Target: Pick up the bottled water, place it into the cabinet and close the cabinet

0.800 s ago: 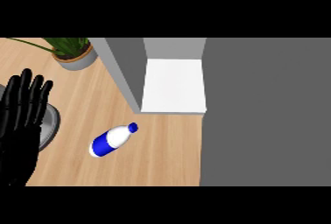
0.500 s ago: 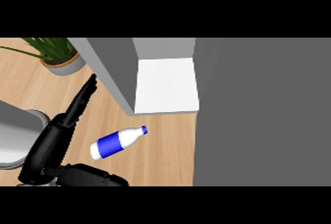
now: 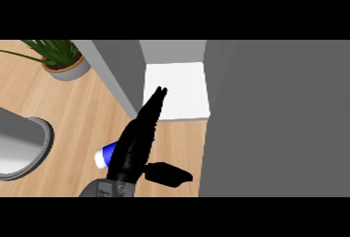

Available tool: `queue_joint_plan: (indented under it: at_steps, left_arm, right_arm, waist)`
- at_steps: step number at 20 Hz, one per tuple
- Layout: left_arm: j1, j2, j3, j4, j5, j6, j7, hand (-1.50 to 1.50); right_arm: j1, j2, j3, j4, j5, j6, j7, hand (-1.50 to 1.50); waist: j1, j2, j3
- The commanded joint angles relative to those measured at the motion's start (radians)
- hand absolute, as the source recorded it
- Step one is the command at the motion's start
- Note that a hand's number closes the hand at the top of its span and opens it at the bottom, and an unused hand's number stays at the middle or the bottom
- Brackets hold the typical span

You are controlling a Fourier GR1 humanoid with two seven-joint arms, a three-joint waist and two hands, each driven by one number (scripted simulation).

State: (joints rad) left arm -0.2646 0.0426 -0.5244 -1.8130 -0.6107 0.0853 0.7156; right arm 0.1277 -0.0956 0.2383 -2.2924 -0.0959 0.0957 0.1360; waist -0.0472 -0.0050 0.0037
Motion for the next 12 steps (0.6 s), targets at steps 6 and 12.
queue_joint_plan:
  at_steps: [6,12]
  left_arm:
    - [-0.315,-0.042,-0.240,0.070,-0.049,0.152,0.442,-1.50]
    - [-0.429,-0.041,-0.258,0.054,0.011,0.170,0.581,-1.50]
  right_arm:
    - [0.049,0.033,0.133,-0.149,0.110,-0.062,0.120,-1.50]
    - [0.132,0.020,0.166,-0.238,0.107,-0.067,0.139,-1.50]
  waist:
    - [0.034,0.003,-0.003]
    - [0.030,0.002,-0.003]
